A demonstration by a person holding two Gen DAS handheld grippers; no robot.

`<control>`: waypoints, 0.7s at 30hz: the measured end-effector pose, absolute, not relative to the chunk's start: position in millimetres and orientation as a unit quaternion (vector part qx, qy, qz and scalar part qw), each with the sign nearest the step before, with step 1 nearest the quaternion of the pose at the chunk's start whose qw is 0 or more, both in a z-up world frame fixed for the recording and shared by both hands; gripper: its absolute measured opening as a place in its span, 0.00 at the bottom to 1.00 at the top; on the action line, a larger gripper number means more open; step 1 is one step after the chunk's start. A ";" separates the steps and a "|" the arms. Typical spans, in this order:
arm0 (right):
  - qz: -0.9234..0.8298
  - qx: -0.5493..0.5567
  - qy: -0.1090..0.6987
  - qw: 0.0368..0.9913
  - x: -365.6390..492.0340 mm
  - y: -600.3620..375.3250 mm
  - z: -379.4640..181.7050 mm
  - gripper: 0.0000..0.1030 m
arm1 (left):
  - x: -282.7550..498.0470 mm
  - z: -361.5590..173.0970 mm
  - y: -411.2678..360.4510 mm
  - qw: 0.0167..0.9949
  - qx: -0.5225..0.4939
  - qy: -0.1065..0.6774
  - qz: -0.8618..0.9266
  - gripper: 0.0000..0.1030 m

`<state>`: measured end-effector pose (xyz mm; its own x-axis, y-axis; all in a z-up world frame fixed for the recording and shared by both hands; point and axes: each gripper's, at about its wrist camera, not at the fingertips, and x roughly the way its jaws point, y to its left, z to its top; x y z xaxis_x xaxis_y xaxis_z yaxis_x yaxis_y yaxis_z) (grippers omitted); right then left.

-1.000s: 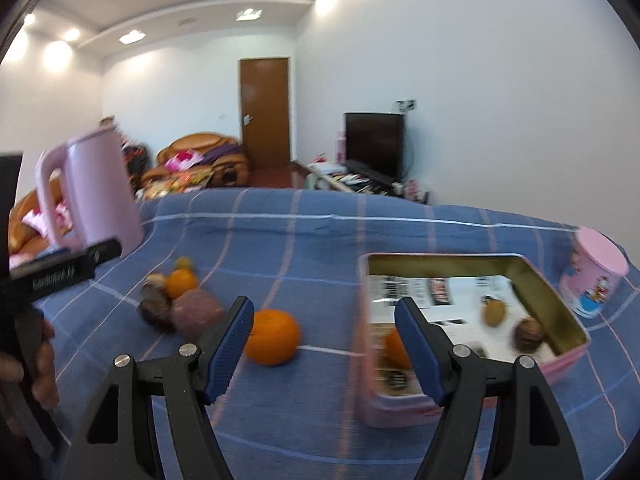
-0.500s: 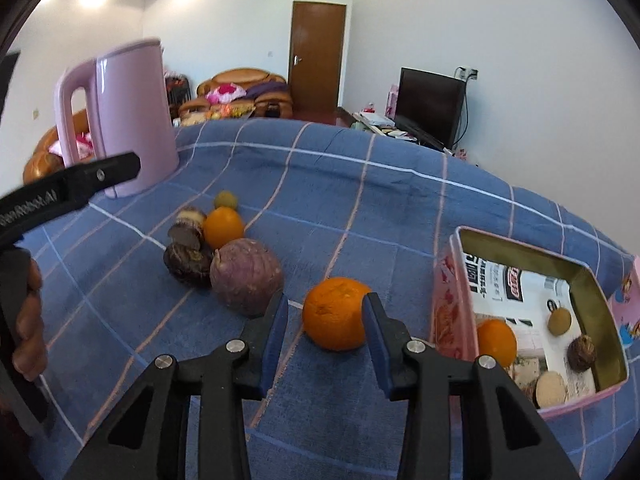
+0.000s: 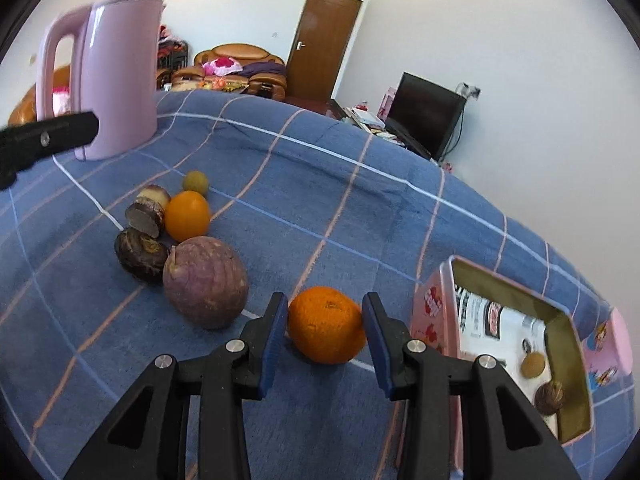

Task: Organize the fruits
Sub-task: 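Grasp an orange with the right tool and lift it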

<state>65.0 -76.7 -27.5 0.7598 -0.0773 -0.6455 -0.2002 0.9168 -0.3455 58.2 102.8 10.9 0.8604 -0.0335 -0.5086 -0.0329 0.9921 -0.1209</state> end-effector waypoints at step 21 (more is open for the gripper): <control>0.035 -0.020 0.253 0.967 12.1 -131.2 8.9 0.43 | 48.0 10.1 72.7 0.965 -0.017 0.243 -0.093 0.99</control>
<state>12.1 -131.2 8.9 0.8700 0.0577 -0.4897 -0.0778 0.9967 -0.0209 48.0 72.7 10.1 0.8645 -0.1878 -0.4662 0.1713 0.9821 -0.0779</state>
